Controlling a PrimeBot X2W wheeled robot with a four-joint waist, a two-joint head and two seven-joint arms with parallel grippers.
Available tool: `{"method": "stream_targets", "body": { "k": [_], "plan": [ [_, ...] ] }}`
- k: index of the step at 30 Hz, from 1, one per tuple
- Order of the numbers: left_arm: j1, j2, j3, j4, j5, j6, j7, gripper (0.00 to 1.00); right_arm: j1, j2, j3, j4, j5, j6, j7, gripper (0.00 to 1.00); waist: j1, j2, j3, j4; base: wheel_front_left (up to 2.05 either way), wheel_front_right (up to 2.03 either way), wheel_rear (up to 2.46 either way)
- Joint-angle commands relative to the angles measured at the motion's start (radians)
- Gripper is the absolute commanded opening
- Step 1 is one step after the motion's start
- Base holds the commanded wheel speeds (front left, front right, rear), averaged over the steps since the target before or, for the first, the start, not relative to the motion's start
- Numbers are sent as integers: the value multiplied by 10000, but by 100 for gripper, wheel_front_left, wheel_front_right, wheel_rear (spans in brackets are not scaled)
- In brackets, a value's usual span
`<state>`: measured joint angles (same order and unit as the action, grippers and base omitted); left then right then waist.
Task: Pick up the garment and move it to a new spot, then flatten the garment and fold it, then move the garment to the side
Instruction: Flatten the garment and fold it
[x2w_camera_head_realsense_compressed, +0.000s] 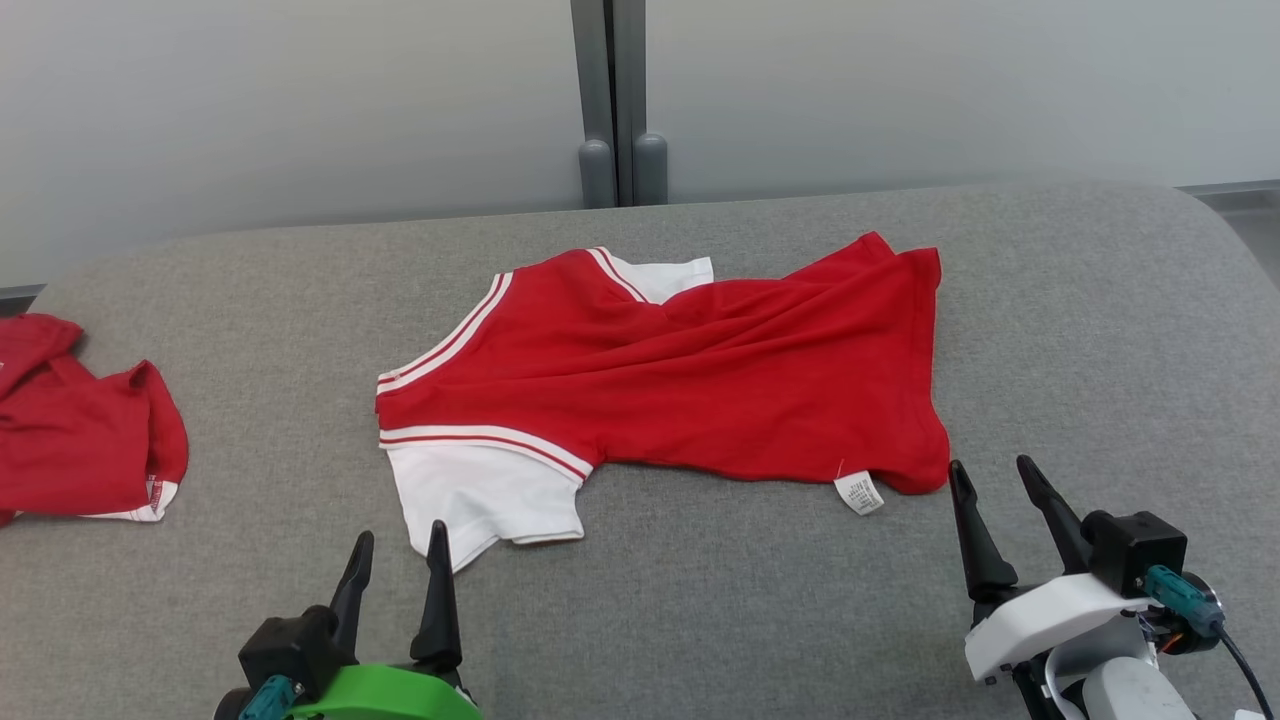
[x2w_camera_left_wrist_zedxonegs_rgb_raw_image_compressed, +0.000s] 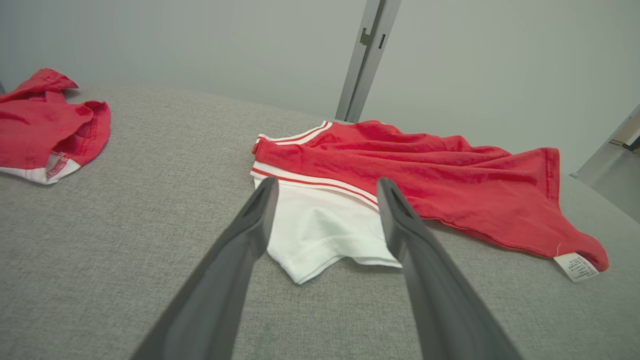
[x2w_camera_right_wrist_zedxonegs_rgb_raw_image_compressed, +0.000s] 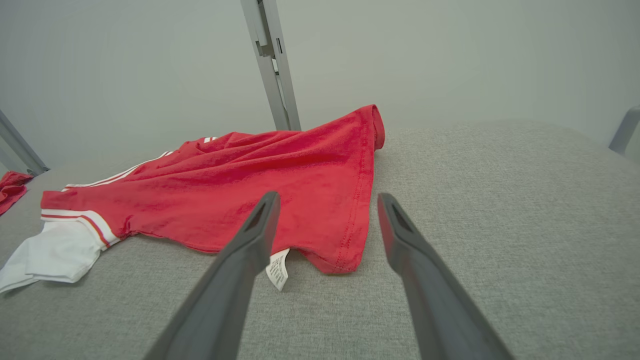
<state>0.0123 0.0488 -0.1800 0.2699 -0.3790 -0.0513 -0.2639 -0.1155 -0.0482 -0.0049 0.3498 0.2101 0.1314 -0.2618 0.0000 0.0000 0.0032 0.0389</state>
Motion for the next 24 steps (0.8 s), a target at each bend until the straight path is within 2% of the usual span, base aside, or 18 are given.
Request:
{"method": "stream_targets", "body": {
  "k": [1, 24],
  "plan": [
    [125, 32, -21, 20, -83, 77, -6, 100, 81, -46, 18, -66, 44, -15, -44, 100, 0, 0, 0, 2, 0, 0, 0],
    [-37, 32, -79, 439, 9, 91, -6, 100, 66, -42, 92, 53, 168, -15, -45, 100, 0, 0, -15, 18, 0, 0, 0]
  ]
}}
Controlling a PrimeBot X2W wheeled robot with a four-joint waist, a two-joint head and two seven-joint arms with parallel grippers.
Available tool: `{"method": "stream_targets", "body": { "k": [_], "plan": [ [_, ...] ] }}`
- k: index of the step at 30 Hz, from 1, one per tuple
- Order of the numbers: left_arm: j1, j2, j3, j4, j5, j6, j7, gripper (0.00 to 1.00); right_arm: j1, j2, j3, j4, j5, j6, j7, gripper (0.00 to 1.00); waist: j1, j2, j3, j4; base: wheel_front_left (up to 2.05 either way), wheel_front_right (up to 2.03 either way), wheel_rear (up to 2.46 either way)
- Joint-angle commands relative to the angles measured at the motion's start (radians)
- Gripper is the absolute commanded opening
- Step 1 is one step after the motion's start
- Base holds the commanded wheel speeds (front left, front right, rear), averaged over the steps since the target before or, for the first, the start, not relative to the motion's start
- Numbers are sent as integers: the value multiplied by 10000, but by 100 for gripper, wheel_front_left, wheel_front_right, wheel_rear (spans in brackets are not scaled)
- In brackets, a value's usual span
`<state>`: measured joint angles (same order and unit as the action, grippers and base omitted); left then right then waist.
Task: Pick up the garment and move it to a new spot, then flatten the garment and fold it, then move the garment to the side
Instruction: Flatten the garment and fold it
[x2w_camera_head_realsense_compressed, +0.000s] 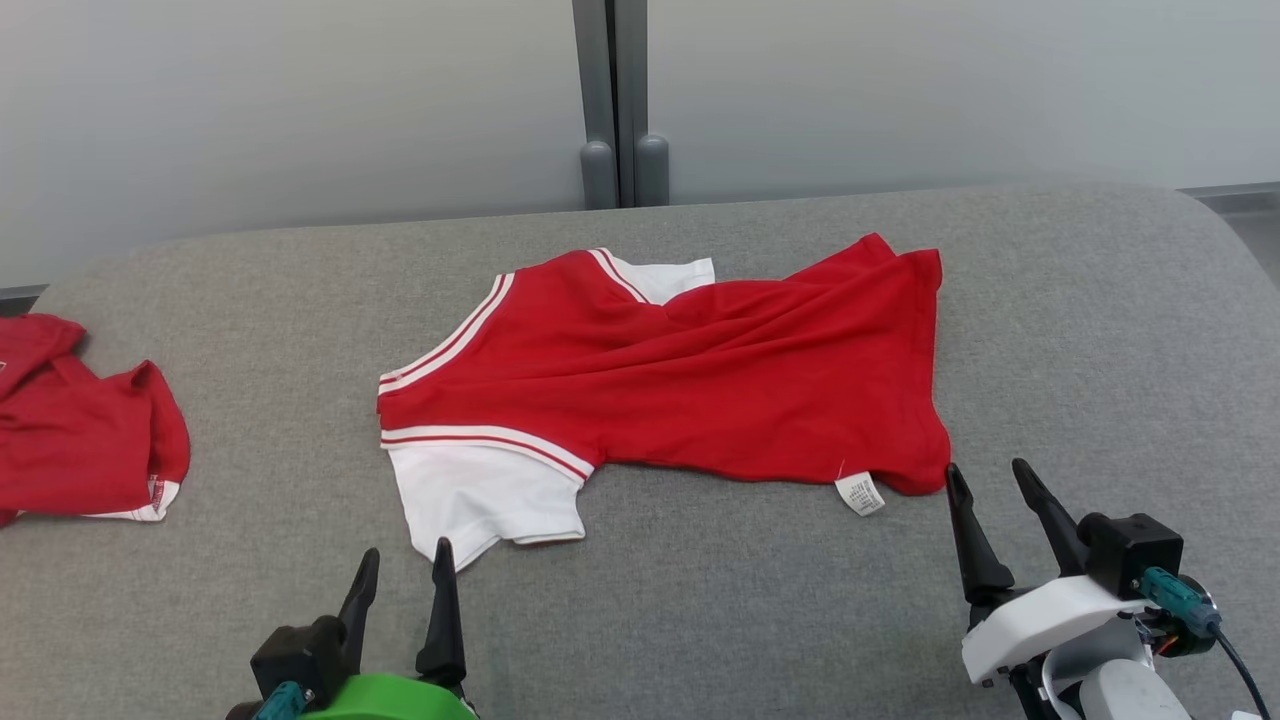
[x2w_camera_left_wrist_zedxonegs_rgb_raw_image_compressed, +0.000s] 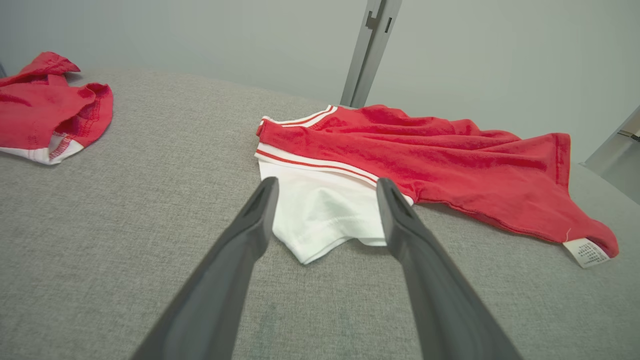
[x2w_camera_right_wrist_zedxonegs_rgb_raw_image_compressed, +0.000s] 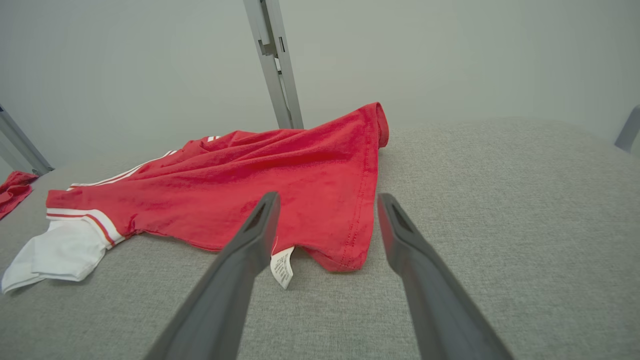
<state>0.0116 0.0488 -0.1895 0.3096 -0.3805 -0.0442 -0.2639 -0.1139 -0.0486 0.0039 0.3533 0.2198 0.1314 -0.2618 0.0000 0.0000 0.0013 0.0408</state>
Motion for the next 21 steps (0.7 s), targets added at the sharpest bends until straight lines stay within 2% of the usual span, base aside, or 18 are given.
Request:
{"method": "stream_targets", "body": {
  "k": [1, 6, 15, 21],
  "plan": [
    [-65, 32, -4, 139, 28, 42, -6, 100, 53, -39, 11, 27, 75, -15, -45, 100, 0, 0, 12, -4, 0, 0, 0],
    [-506, 45, -137, 930, -81, 79, 286, 100, -35, -39, 44, 81, -90, -15, -45, 100, 0, 0, 86, -63, 0, 0, 0],
    [-1739, 210, 218, 2341, -698, 458, 2361, 100, -316, -38, 196, 224, -289, -15, -45, 100, 0, 0, 317, -397, 0, 0, 0],
    [-2150, 221, 461, 2958, -1089, 625, 2973, 100, -371, -36, 305, 321, -340, -15, -45, 100, 0, 0, 455, -718, 0, 0, 0]
  ]
}}
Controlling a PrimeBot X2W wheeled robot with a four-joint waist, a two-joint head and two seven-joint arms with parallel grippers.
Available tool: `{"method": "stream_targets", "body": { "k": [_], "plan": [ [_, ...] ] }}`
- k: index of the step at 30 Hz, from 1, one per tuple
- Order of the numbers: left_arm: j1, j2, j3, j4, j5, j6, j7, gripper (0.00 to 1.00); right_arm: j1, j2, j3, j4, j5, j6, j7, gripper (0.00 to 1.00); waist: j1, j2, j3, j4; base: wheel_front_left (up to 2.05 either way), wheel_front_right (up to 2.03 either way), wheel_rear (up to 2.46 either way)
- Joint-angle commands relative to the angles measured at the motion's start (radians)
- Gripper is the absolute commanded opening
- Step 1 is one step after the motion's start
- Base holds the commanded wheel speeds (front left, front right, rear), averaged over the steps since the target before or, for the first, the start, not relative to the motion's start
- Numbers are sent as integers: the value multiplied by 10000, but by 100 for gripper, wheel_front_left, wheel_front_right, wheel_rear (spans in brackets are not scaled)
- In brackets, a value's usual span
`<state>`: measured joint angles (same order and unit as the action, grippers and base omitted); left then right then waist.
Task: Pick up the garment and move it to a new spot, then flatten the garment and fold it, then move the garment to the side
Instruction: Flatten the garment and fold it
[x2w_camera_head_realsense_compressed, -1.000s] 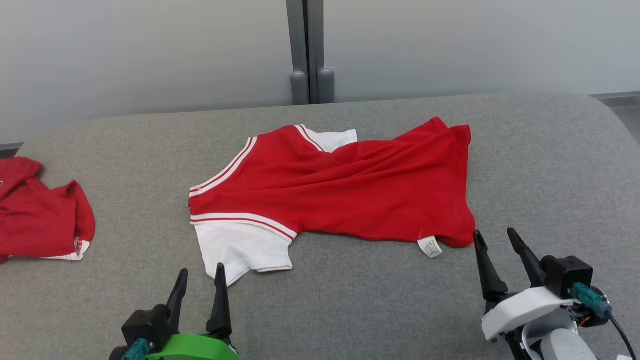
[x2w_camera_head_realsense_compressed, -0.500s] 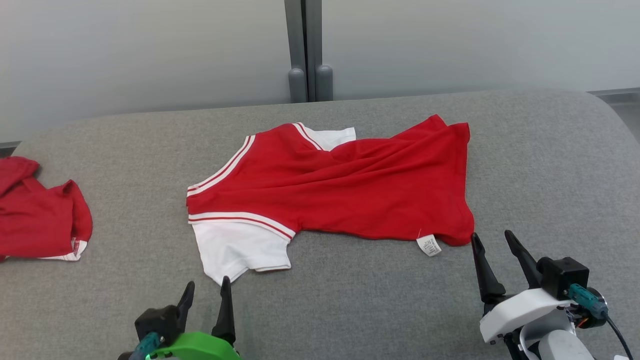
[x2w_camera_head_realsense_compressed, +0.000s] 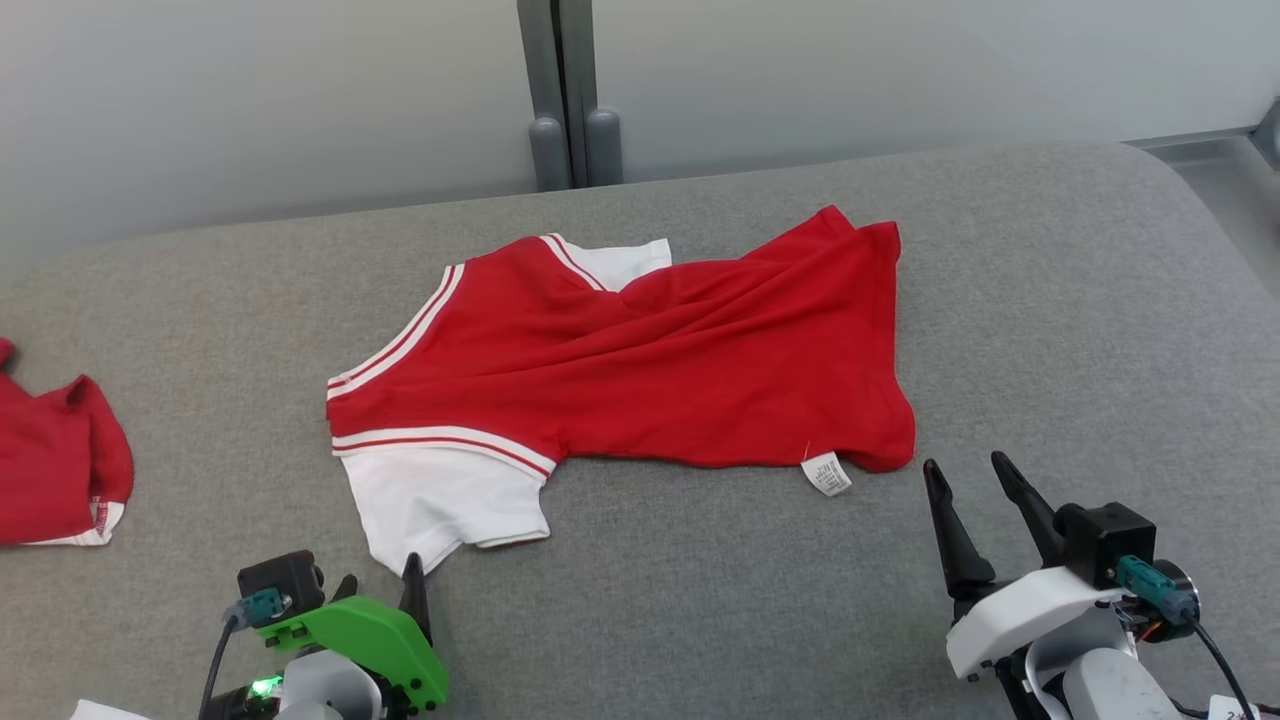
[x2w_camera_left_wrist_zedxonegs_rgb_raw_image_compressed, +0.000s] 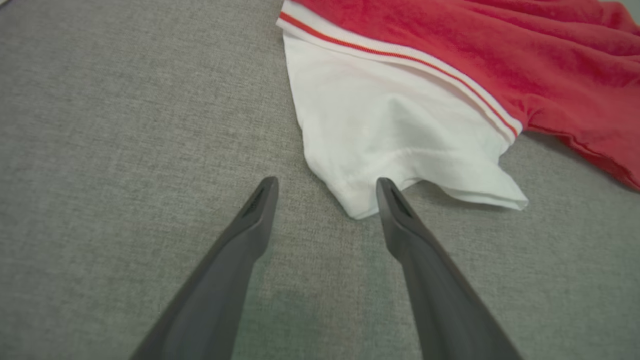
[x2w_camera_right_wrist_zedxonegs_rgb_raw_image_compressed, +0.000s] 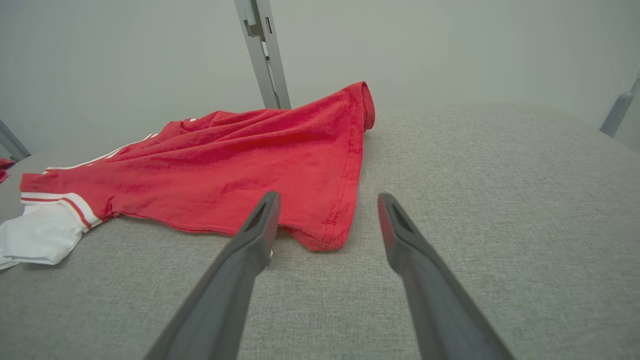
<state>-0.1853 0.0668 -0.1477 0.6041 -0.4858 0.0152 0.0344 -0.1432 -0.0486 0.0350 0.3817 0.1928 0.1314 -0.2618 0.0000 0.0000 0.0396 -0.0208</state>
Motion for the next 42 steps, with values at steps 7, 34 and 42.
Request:
{"method": "stream_targets", "body": {
  "k": [7, 34, 42],
  "plan": [
    [-510, -1, 65, 573, -401, 21, 315, 100, -175, -37, 40, 229, -191, -15, -45, 100, 0, 0, 263, -352, 0, 0, 0],
    [-1103, 341, 177, 74, -513, -152, -1018, 0, -3366, -36, -120, 4733, -658, -15, 917, 100, 0, 0, 842, 478, 0, 0, 0],
    [-835, 398, 119, -324, -539, -51, -1020, 0, -3726, -28, 702, 5757, -761, -12, 1145, 100, 0, 0, 938, 566, 0, 0, 0]
  ]
}}
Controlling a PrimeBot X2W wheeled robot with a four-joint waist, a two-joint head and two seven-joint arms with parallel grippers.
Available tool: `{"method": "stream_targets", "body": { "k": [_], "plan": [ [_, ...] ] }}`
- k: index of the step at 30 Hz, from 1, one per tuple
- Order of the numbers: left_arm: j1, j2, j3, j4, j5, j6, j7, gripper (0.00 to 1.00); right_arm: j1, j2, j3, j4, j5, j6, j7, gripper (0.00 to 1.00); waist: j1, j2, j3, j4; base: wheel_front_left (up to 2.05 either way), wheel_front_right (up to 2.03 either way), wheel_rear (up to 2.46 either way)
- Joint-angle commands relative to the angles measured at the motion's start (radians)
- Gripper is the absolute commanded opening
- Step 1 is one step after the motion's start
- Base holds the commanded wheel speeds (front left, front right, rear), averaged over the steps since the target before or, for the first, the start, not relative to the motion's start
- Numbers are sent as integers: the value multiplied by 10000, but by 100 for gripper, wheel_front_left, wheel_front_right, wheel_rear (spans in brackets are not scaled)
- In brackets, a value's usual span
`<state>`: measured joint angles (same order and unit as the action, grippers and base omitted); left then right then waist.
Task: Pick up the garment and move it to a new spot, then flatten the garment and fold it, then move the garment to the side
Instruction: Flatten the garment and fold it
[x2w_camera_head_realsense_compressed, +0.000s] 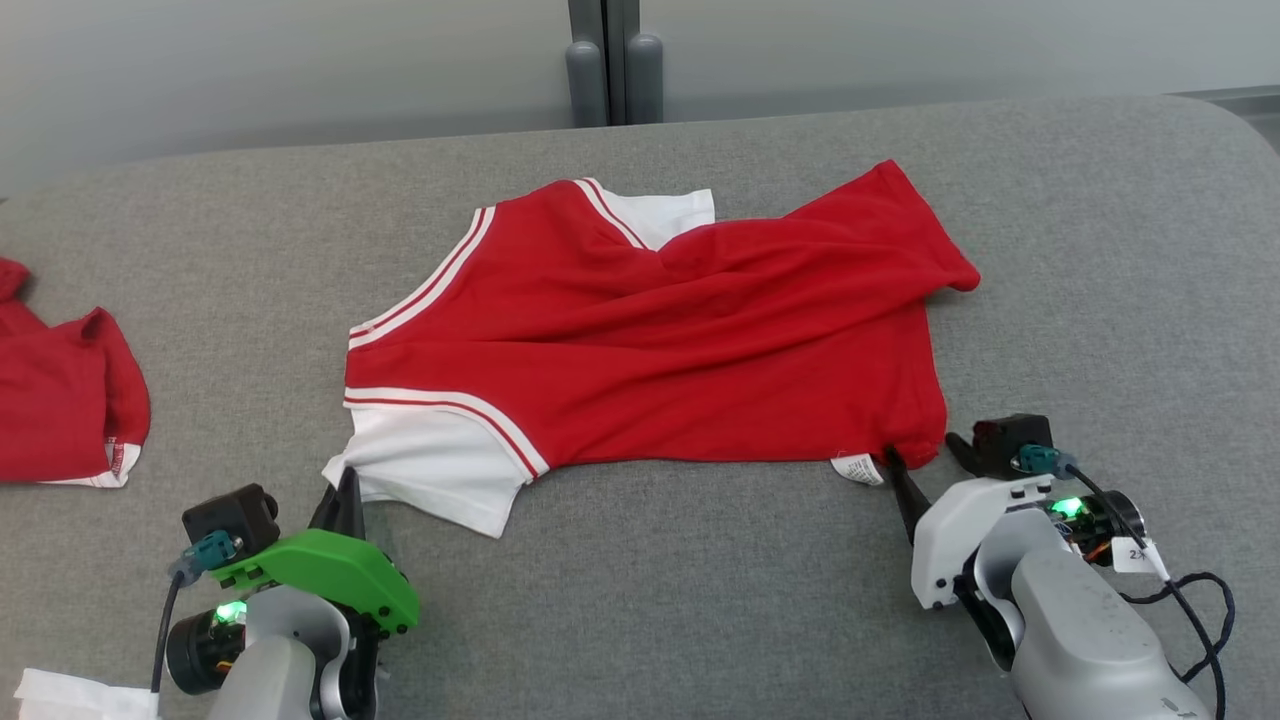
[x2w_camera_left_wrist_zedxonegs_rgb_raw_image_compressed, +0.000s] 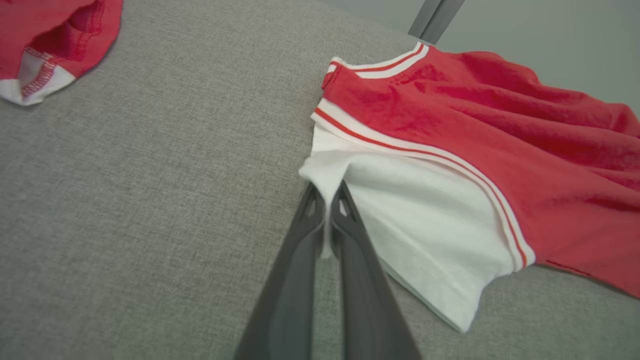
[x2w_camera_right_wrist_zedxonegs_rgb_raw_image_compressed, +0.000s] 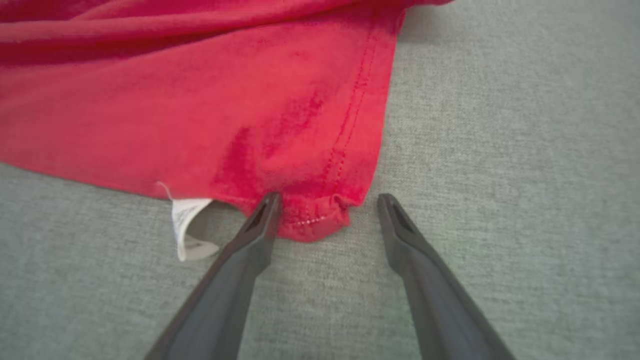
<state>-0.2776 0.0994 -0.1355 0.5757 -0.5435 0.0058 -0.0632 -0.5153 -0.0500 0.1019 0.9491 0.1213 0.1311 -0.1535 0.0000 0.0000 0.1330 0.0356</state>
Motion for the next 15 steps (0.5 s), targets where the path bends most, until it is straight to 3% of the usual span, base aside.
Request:
{"method": "stream_targets", "body": {
  "k": [1, 2, 4, 5, 15],
  "plan": [
    [103, 81, -8, -84, 24, 41, -37, 0, -32, -9, 219, 133, -20, -4, 148, 77, 0, 0, 11, 0, 0, 0, 0],
    [123, 91, -14, -117, 19, 51, -30, 0, -50, -9, 347, 161, -11, -4, 231, 49, 0, 0, 12, -3, 0, 0, 0],
    [170, 117, -28, -186, 21, 70, -26, 0, -68, 10, 625, 200, -59, -2, 454, 23, 0, 0, -1, -13, 0, 0, 0],
    [183, 133, -45, -239, 30, 68, -24, 0, -74, 16, 731, 189, -80, -2, 578, 3, 0, 0, -13, -18, 0, 0, 0],
    [-196, 293, -207, -1099, 117, -106, -143, 0, -431, -24, 630, -715, 932, -7, 202, 0, 0, 0, -396, -93, 0, 0, 0]
  ]
}}
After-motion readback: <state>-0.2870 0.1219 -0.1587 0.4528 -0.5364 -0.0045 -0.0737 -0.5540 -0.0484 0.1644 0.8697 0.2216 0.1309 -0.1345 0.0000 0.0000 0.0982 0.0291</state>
